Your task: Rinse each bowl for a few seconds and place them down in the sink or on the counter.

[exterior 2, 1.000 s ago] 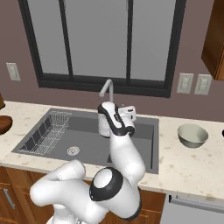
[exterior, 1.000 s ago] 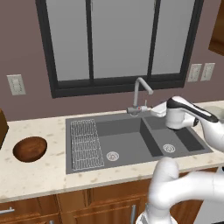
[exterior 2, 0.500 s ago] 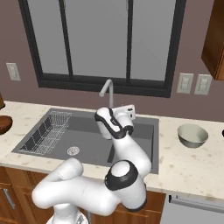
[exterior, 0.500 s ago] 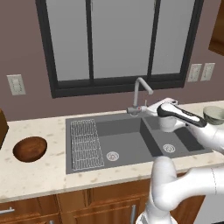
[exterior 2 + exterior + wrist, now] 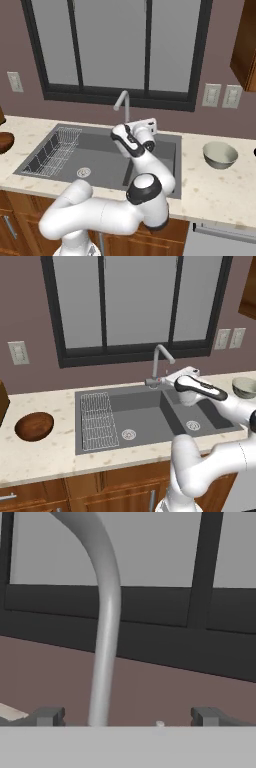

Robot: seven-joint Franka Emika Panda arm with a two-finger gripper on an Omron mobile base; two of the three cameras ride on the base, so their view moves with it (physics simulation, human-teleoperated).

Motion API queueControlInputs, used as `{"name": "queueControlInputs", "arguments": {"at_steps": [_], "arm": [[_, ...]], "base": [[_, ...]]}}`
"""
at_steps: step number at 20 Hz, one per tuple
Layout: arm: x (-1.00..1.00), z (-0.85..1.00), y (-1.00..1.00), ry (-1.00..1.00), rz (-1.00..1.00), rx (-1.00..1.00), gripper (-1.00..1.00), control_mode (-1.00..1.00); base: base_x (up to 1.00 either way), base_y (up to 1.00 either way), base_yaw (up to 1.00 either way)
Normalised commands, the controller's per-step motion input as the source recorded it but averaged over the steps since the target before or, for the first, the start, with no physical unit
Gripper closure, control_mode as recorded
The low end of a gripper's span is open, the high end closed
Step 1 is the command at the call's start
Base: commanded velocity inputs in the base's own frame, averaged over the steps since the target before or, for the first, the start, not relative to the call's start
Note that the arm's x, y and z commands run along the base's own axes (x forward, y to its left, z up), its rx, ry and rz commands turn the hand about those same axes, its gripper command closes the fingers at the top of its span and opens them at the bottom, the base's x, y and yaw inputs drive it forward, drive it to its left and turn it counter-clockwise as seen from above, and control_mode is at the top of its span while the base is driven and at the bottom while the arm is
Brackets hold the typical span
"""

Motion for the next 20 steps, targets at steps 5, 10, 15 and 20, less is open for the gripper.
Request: {"name": "queueControlInputs", "arguments": {"at_steps": [5, 10, 15, 20], "arm": [[0.41, -0.17, -0.14, 0.03, 0.00, 0.00, -1.00, -1.00], [0.40, -0.21, -0.12, 0.03, 0.00, 0.00, -1.00, -1.00], [0.40, -0.24, -0.08, 0.04, 0.00, 0.00, -1.00, -1.00], [0.38, -0.27, -0.07, 0.03, 0.00, 0.00, -1.00, -1.00]], "base": [[0.00, 0.00, 0.00], [0.00, 0.00, 0.00], [0.00, 0.00, 0.00], [0.00, 0.00, 0.00]]}}
